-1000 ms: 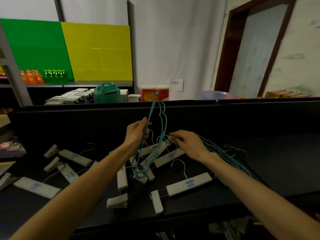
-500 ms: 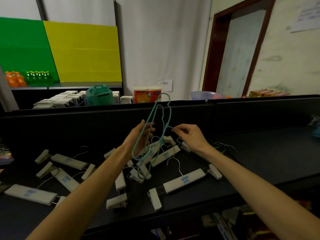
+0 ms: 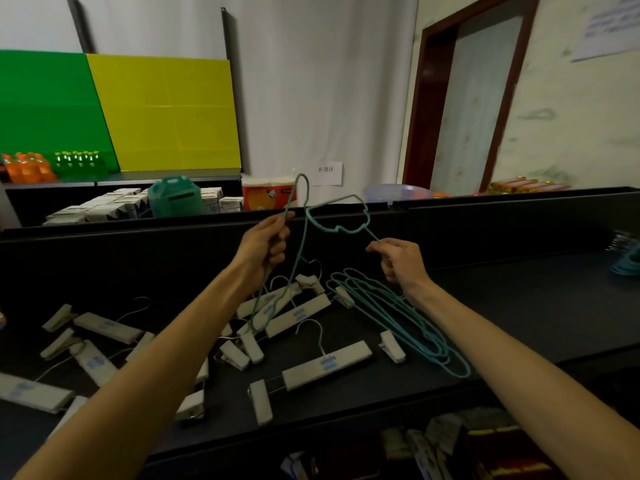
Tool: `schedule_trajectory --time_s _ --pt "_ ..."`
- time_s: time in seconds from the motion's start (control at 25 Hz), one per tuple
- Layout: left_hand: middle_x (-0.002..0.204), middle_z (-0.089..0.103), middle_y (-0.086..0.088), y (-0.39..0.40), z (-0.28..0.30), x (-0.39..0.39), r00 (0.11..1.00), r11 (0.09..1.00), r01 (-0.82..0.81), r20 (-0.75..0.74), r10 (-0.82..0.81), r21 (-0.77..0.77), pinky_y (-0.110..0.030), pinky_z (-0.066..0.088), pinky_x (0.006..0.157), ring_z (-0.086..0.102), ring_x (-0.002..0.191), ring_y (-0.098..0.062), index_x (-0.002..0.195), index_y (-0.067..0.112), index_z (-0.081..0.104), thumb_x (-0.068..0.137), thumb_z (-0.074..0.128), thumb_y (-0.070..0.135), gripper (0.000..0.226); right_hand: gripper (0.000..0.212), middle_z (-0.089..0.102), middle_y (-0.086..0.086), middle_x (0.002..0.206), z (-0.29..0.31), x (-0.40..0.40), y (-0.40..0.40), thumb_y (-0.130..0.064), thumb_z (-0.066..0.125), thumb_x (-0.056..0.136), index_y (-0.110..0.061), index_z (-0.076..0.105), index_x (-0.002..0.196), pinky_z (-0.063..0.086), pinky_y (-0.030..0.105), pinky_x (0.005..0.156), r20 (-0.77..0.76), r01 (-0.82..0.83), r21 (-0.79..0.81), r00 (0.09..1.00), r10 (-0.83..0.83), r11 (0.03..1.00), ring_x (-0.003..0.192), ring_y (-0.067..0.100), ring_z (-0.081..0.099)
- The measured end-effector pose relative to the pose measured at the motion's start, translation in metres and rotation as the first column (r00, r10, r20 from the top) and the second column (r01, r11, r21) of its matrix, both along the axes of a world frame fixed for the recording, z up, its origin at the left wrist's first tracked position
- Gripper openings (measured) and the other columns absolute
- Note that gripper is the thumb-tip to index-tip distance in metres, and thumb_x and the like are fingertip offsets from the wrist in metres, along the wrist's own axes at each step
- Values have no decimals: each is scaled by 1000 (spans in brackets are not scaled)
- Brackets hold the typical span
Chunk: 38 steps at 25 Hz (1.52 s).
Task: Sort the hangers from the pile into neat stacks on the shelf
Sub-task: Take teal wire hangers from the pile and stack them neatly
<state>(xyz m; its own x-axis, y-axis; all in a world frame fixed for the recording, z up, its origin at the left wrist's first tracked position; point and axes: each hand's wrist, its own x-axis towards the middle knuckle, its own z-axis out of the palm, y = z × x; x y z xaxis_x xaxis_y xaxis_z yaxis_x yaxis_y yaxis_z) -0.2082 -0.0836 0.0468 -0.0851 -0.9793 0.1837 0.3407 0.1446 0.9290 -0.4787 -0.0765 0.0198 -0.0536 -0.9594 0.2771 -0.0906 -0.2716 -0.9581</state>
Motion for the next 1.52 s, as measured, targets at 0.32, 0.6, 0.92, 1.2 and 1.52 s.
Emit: schedule_trajectory --time_s 0.32,0.6,0.92,1.2,1.52 --pt "70 55 2 -24 16 -161 995 995 -89 41 91 -39 -19 30 41 40 46 -7 113 11 67 108 46 17 22 38 31 -3 46 4 -175 26 -33 55 99 -10 55 69 20 23 40 -14 100 46 995 -100 994 38 12 25" --pt "73 56 1 -39 -24 -357 998 998 7 59 -10 57 -17 30 39 42 45 -5 117 9 65 107 45 15 23 32 66 6 64 -18 -351 78 -31 63 97 -2 72 89 44 22 47 -132 331 47 937 -323 942 50 14 57" --pt "73 55 1 -68 -18 -541 973 971 220 56 -226 89 -17 30 39 38 46 -5 117 12 66 107 45 18 23 31 70 12 71 -28 -506 101 -31 54 102 -5 68 91 48 24 48 -244 467 109 868 -432 877 57 22 67" --pt "74 56 0 -140 -2 -685 961 978 203 182 -209 47 -20 34 42 42 47 -5 111 10 68 102 52 16 19 24 68 9 88 -12 -659 28 -29 40 107 -15 58 99 53 28 51 -504 406 158 817 -280 900 66 25 73" --pt "66 59 -7 -202 -24 -817 847 993 90 520 -113 69 -28 40 47 48 52 -17 81 5 67 94 59 18 20 26 68 7 112 25 -812 -48 -22 48 105 -5 62 120 58 25 66 -570 220 401 820 54 889 83 20 72"
